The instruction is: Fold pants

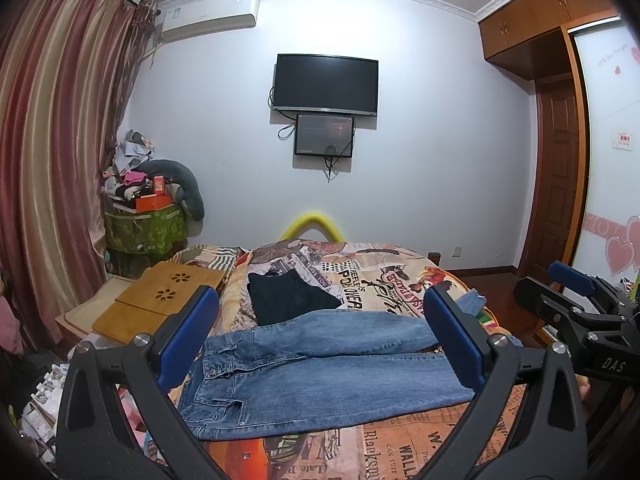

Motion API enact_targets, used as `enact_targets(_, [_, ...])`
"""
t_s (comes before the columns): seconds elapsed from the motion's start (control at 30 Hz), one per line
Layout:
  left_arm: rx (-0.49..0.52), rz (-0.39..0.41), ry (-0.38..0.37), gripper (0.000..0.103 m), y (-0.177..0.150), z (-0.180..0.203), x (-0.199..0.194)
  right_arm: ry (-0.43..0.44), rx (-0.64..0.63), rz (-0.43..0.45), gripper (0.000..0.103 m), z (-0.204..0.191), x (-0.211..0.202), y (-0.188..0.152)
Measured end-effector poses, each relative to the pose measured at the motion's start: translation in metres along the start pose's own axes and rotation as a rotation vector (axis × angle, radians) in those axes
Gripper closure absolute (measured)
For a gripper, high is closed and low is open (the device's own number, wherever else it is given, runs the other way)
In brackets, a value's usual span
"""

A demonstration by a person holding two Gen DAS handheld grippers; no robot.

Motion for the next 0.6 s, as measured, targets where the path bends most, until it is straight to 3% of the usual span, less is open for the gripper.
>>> enact_targets(0.6, [0.005, 0.0, -0.001, 0.0, -0.0016, 0.0033, 0.001, -0.003, 0.003, -0.002, 0.0, 0.0026, 0.0005, -0.0009])
Point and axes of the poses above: each gripper's, at about its wrist camera, not at the fingertips, and x roughly the way its jaws point, z to its right, y to its top, the point moved 10 cm from there along x, roughly the way its jaws point, and after that the axes turned 10 degrees about y, right-handed, at the moved point
